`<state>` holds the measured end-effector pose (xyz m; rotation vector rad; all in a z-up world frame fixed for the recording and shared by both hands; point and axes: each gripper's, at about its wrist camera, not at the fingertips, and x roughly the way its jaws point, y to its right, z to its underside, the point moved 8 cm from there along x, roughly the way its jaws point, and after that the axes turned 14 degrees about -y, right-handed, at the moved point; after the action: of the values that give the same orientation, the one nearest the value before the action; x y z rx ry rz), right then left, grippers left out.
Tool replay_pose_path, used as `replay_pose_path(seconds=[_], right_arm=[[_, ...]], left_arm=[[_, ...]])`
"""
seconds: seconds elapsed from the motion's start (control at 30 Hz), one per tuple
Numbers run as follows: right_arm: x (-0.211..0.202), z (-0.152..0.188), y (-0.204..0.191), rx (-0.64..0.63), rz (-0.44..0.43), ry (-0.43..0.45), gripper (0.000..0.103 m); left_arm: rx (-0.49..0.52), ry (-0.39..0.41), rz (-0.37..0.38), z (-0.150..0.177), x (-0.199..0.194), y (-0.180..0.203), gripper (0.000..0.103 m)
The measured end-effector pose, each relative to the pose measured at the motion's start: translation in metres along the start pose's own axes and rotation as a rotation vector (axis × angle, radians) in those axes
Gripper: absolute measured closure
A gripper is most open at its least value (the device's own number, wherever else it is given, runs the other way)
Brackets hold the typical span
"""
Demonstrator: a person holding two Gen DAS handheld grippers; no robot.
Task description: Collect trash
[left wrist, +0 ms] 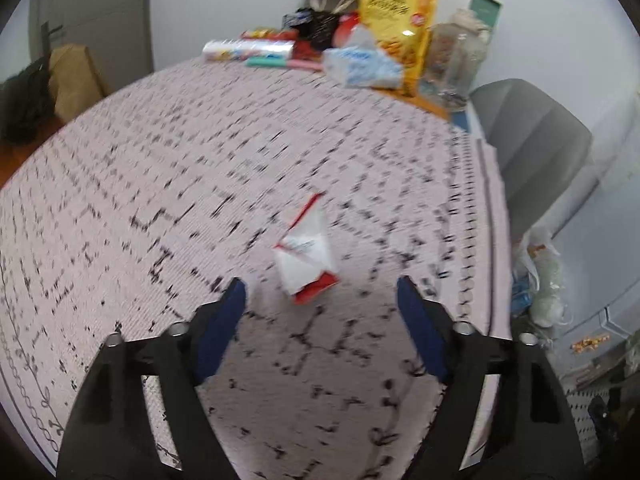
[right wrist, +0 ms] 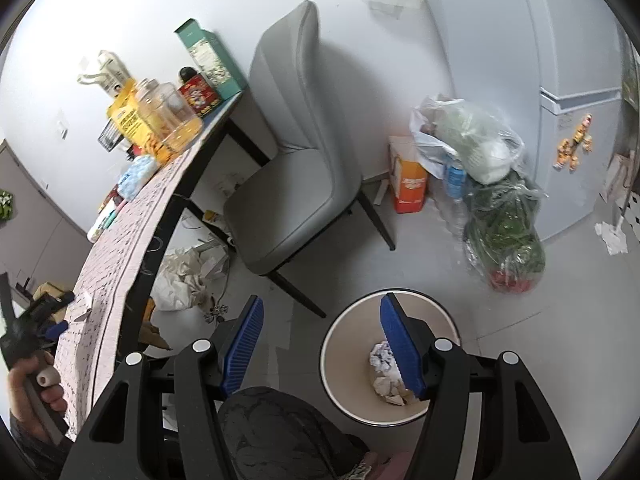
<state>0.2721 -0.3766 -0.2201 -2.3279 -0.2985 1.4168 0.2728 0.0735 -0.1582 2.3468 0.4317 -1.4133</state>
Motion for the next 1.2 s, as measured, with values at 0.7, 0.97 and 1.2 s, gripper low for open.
replay_pose_path(seconds=[0.7,0.97,1.2], right_arm=[[0.005,0.006,-0.066,-0.109,-0.019,-0.024,0.042],[0.003,0.011,-0.072,-0.121,-0.022,-0.023,0.042],[0.011,0.014,-0.062,-0.096,-0.024,-0.039,0.042]], left_arm=[[-0.036,0.051,0.053,0.0,-0.014,-0.024,0.102],[-0.063,0.054,0.173,0.003,-0.022,-0.039,0.099],[0.012,0.062,0.189,0.007,-0.019,-0.007,0.037]])
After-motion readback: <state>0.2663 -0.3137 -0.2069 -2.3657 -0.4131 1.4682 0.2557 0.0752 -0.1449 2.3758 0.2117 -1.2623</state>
